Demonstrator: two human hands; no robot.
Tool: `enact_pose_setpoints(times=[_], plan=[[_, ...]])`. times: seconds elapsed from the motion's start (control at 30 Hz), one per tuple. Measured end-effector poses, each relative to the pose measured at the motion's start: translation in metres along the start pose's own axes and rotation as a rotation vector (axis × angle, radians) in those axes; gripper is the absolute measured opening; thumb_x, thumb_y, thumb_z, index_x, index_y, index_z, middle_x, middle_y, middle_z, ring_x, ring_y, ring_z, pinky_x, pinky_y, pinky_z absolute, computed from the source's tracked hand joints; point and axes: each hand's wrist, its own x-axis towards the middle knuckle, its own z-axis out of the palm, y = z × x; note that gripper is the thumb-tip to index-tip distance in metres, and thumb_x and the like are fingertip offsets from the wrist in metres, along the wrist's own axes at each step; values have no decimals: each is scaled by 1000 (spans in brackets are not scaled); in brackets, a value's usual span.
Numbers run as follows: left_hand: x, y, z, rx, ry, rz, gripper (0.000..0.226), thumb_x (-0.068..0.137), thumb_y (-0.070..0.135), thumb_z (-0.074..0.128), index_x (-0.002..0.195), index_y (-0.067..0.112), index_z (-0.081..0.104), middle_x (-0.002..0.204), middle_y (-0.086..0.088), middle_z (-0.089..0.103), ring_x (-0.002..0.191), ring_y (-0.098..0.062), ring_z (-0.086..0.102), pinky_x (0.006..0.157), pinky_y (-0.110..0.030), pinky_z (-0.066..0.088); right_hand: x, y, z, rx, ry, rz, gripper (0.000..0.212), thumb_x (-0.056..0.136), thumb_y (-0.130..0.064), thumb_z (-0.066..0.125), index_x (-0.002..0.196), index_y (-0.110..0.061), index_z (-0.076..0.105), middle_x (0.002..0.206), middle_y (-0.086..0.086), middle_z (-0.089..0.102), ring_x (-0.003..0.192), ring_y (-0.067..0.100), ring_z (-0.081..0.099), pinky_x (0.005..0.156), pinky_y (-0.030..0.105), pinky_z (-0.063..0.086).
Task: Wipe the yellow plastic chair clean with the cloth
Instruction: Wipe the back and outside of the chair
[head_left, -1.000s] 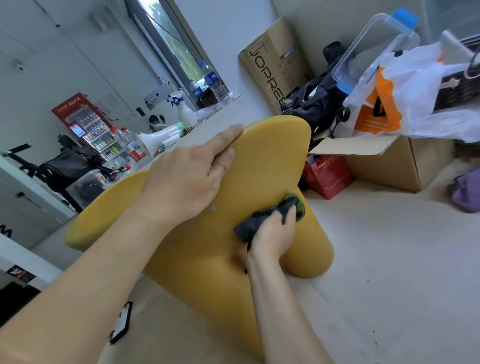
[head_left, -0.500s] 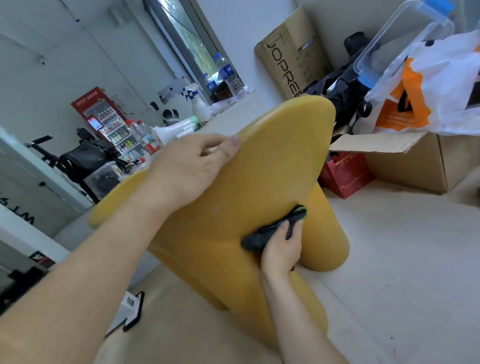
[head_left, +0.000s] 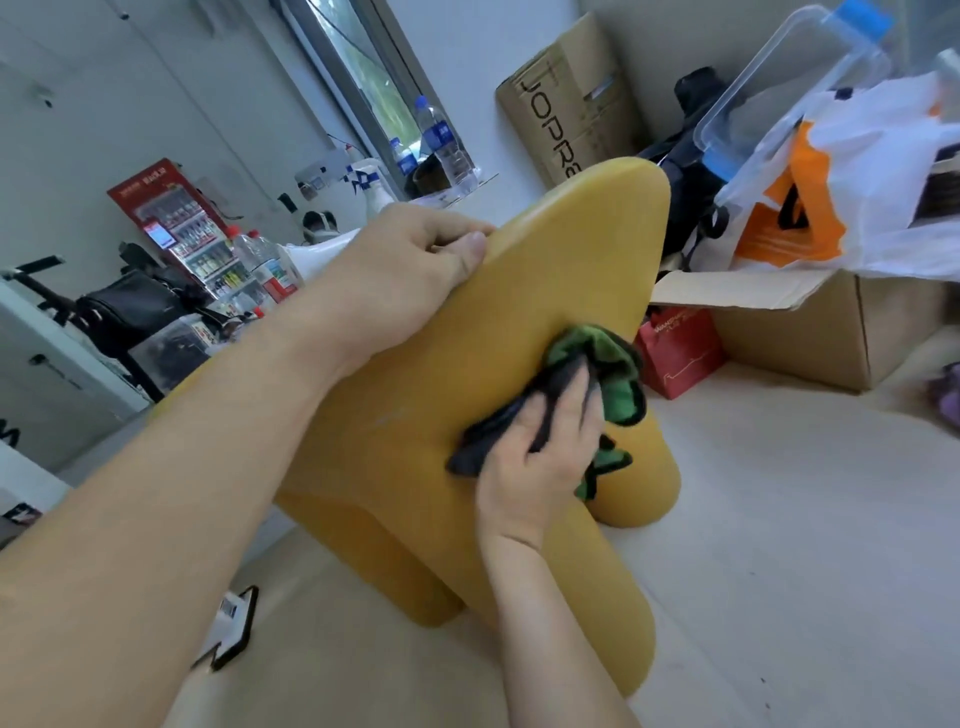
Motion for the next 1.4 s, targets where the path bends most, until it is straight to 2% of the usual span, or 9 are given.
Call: enact_pose_setpoints(times=[0.07, 0.13, 0.2, 0.43, 0.67, 0.87, 1.0, 1.23, 1.4], plan=[[-3, 1, 2, 55, 10, 24, 24, 100, 29, 44, 109, 43, 61, 91, 29, 59, 84, 10, 55, 77, -7, 42, 10, 25, -5, 73, -58, 486, 45, 102, -21, 43, 146, -19, 38, 148, 5, 43, 135, 22, 42, 105, 10, 24], [-3, 0, 3, 120, 32, 32, 26, 101, 30, 41, 114, 41, 60, 91, 31, 55, 85, 7, 53, 72, 0, 35, 21, 34, -7, 99, -104, 678, 47, 102, -23, 41, 149, -24, 33, 147, -2, 45, 131, 21, 46, 111, 29, 35], [-3, -2, 4, 177, 57, 34, 29, 101, 33, 38, 122, 37, 59, 99, 23, 57, 94, -1, 52, 73, -2, 34, 28, 3, -5, 108, -62, 558, 47, 99, -20, 44, 146, -26, 39, 143, -1, 47, 126, 21, 49, 108, 39, 40], [-2, -5, 8, 276, 121, 135, 28, 98, 33, 38, 108, 22, 62, 96, 2, 69, 94, -19, 61, 81, -32, 47, 55, -92, 6, 35, -66, -374, 28, 93, -32, 56, 116, -25, 70, 127, 6, 60, 113, 29, 51, 100, 18, 30], [-24, -4, 4, 254, 122, 91, 36, 94, 43, 50, 130, 38, 54, 111, 26, 57, 110, 2, 51, 94, -22, 39, 140, -54, -4, 168, -166, -36, 35, 94, -30, 52, 126, -20, 64, 126, -3, 62, 115, 9, 54, 104, 22, 38], [-32, -3, 6, 305, 151, 107, 44, 94, 47, 45, 137, 37, 46, 122, 14, 62, 113, -10, 57, 97, -32, 46, 148, 25, -17, 95, -293, 494, 42, 102, -31, 40, 141, -20, 49, 141, -1, 53, 128, 18, 49, 110, 38, 39], [-13, 5, 18, 427, 162, 75, 42, 96, 49, 40, 137, 39, 44, 125, 3, 62, 117, -24, 53, 97, -41, 44, 108, 17, -17, -14, -181, 451, 40, 102, -28, 36, 139, -21, 49, 130, -1, 54, 119, 19, 51, 96, 26, 37], [26, 18, 29, 494, 144, 95, 33, 99, 42, 35, 119, 27, 57, 112, -3, 66, 107, -30, 56, 89, -41, 46, 79, -78, 3, 195, -35, -194, 27, 87, -20, 63, 113, -21, 69, 89, -7, 46, 84, 13, 53, 80, 17, 42], [11, 2, 10, 355, -22, 82, 40, 98, 44, 38, 138, 43, 40, 134, 13, 53, 120, -11, 48, 91, -19, 33, 128, -14, -11, 149, -146, 383, 29, 94, -24, 53, 123, -21, 56, 117, 3, 49, 90, 4, 54, 74, 14, 39]])
